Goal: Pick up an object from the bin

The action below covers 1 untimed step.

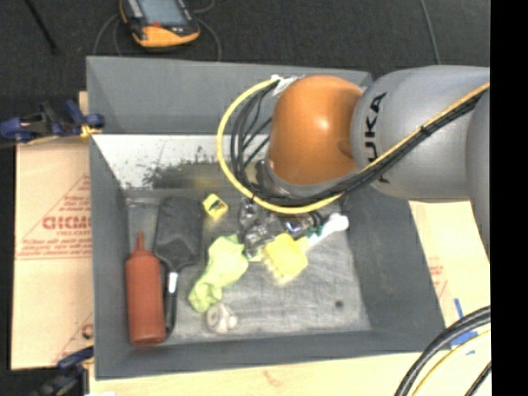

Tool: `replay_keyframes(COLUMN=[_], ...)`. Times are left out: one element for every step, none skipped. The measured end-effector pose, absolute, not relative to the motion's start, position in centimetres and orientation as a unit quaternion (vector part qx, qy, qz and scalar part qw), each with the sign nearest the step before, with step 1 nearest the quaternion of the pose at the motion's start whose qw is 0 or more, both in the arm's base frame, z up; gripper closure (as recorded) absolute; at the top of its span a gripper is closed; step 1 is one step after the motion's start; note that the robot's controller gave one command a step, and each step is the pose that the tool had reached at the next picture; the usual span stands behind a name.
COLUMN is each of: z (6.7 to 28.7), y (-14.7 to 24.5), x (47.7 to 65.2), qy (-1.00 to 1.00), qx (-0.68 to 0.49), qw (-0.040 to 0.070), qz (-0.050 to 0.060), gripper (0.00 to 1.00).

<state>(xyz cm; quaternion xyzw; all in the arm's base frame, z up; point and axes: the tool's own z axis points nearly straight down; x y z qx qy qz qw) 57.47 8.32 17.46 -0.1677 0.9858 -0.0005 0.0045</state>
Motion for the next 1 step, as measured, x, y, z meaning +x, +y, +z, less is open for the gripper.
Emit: replay_keyframes(z=[20.73], y=[8.09], x=[56.98], qy=[0.966], qx=[-0.257], qw=[-0.003], qz=[0.000], gripper=[1.00])
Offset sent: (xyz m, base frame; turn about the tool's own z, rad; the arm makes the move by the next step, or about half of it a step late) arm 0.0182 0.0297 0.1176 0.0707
